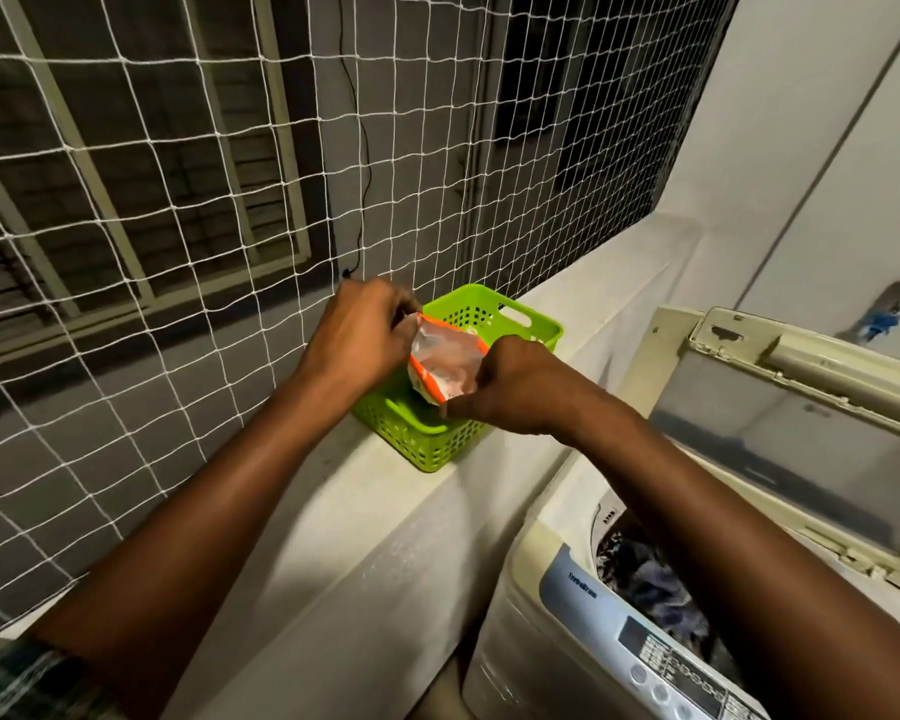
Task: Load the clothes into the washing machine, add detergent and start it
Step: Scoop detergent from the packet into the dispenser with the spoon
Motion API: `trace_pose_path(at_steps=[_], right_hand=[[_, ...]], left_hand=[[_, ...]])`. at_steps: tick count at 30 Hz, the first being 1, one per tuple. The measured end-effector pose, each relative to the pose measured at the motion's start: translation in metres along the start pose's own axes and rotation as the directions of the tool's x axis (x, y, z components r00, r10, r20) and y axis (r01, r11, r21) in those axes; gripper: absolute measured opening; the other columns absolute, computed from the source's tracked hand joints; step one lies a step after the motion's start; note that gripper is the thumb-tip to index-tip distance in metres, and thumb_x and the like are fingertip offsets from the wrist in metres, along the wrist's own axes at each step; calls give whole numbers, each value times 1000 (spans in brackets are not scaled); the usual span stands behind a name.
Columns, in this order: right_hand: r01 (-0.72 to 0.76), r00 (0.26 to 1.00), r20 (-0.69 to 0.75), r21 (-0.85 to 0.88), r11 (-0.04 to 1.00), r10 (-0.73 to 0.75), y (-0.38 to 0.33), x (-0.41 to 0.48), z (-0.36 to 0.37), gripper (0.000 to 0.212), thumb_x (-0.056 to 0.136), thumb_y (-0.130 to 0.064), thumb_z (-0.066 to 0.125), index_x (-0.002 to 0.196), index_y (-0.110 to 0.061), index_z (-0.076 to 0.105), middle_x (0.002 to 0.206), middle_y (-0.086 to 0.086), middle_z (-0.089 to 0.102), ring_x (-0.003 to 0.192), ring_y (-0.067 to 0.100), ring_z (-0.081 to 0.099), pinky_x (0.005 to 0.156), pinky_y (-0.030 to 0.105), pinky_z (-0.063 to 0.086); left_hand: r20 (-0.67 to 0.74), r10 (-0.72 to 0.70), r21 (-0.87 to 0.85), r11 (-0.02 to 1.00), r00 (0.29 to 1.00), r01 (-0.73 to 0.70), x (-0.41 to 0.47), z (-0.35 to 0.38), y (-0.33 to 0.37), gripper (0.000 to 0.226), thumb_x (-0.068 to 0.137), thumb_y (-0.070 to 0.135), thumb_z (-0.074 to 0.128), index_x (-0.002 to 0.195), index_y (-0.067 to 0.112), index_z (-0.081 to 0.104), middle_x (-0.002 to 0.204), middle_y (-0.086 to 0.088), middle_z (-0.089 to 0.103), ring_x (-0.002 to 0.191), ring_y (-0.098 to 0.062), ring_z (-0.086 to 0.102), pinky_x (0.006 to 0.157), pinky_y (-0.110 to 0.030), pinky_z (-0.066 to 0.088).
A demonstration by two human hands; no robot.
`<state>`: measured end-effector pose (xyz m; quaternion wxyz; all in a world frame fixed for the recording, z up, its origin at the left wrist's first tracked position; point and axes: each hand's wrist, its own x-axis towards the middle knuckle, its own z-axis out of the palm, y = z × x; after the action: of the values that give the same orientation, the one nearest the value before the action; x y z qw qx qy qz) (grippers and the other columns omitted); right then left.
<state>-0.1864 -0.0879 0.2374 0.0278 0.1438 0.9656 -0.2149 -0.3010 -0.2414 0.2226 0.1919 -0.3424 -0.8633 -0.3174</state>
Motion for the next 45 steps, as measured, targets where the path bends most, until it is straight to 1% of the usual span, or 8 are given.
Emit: trace_pose_path(at_steps=[3,7,11,15,18,24,30,45], right_hand=[[-11,1000,16,138,990,9,8,2,-2,28,85,-33,82,73,-15,64,64,-2,64,45,3,55,42,20,39],[37,992,-119,-47,998,-43,7,1,4,30,90,-38,68,86,-9,63,83,9,64,80,27,60,66,32,45],[81,960,-255,-129,988,-113,8,0,8,32,93,-39,61,78,-13,51,78,8,50,76,32,48,66,34,34],[100,967,-239,31,995,-89,16,-4,7,46,95,-33,63,58,-13,43,57,7,42,68,33,48,57,38,29],[77,975,-222,275,958,-15,25,-8,9,45,96,-32,63,69,4,62,67,25,61,61,33,54,56,39,41],[-32,992,-59,728,685,109,37,-12,18,32,96,-18,59,66,-7,56,56,5,42,45,16,27,43,21,25],[2,978,-139,752,659,156,47,-20,19,28,96,-19,61,73,-5,69,51,0,48,43,14,35,41,20,31],[2,991,-64,893,450,122,67,-60,-2,23,99,-10,55,77,-6,60,58,5,41,49,14,22,48,28,22]], left_hand=[[13,0,-14,1000,1000,0,-6,0,-2,14,89,17,70,97,15,81,85,-9,79,80,-27,73,74,-34,56],[40,-6,-19,1000,999,7,-14,0,-3,15,88,19,72,100,17,82,85,-6,79,77,-22,72,70,-27,50],[61,-5,-24,1000,998,6,-18,1,-4,16,87,21,73,101,19,82,87,-4,80,79,-22,73,76,-35,59],[60,-15,-26,1000,998,17,-20,3,-3,16,87,23,74,101,20,81,87,-3,80,80,-21,74,76,-37,60],[62,-22,-31,999,998,24,-21,4,-3,17,88,24,74,102,21,81,86,-3,80,79,-21,73,75,-37,60],[65,-30,-39,999,997,33,-19,4,-2,15,88,21,75,101,20,82,85,-3,79,78,-20,73,73,-35,59],[66,-25,-36,999,998,27,-19,1,0,15,89,19,74,103,18,82,88,-5,80,79,-21,73,75,-34,58],[62,-24,-7,1000,998,25,-19,0,2,17,89,19,73,103,21,82,92,-2,81,81,-18,73,74,-30,56]])
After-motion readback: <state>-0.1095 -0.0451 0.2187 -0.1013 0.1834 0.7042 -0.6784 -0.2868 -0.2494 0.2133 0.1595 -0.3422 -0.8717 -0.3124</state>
